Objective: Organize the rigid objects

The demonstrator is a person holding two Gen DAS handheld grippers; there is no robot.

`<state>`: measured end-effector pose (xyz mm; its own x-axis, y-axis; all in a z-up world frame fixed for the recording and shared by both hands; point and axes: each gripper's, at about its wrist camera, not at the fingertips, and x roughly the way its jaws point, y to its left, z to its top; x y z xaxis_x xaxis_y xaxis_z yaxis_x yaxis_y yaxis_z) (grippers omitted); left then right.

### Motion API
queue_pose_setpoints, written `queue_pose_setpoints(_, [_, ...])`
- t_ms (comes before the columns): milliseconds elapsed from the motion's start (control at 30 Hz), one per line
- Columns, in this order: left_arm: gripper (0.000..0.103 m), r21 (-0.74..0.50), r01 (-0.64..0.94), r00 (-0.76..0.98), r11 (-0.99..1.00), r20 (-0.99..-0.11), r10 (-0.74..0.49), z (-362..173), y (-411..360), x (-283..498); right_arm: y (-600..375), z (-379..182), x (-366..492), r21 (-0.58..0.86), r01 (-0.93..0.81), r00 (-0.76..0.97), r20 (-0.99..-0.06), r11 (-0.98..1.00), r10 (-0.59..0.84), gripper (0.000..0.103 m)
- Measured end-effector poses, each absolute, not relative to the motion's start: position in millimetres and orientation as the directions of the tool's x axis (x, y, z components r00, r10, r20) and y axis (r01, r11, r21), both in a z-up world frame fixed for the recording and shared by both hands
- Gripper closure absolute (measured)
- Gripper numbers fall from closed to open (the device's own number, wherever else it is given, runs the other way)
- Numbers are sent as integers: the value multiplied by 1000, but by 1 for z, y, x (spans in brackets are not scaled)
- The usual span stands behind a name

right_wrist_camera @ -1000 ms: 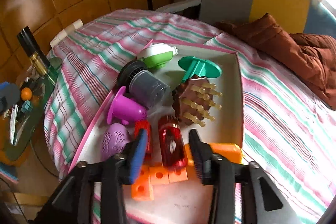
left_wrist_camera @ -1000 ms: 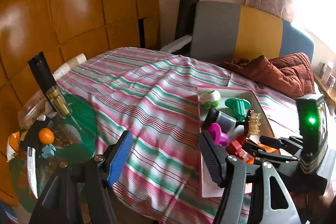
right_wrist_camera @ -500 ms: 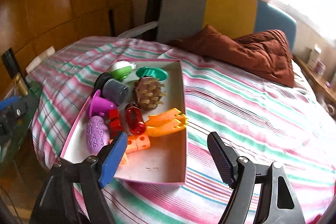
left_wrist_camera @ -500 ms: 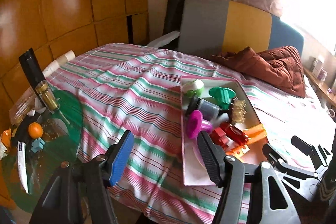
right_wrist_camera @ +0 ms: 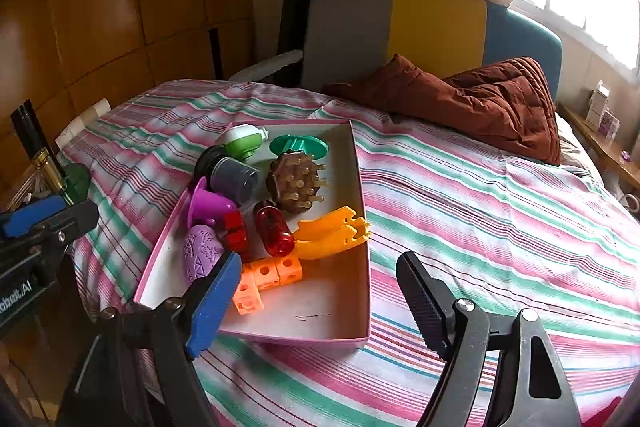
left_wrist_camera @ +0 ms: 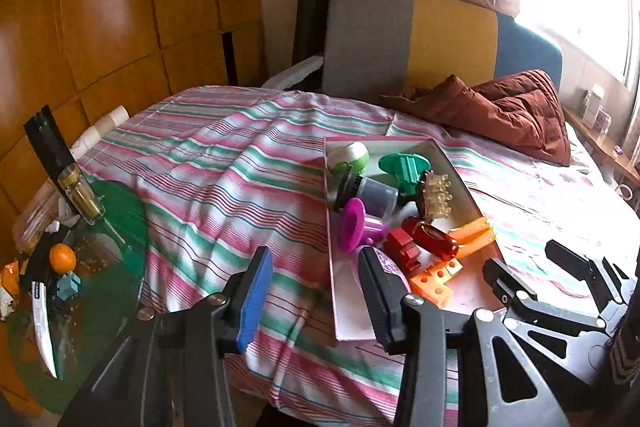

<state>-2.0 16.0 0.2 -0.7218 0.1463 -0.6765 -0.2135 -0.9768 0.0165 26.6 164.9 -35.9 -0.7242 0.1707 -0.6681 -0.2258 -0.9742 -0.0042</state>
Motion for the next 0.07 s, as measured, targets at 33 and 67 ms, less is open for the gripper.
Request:
queue_pose_setpoints(33, [58,15,-209,-725,-978,-674,144,1,15,-2,165,-36,26,-1,-227,-725,-667,-974,170,23])
queue_pose_setpoints(67, [58,13,-208,-726,-978,-672,146,2,14,-3,164,-35,26,3,-229,-727,-665,-973,169,23])
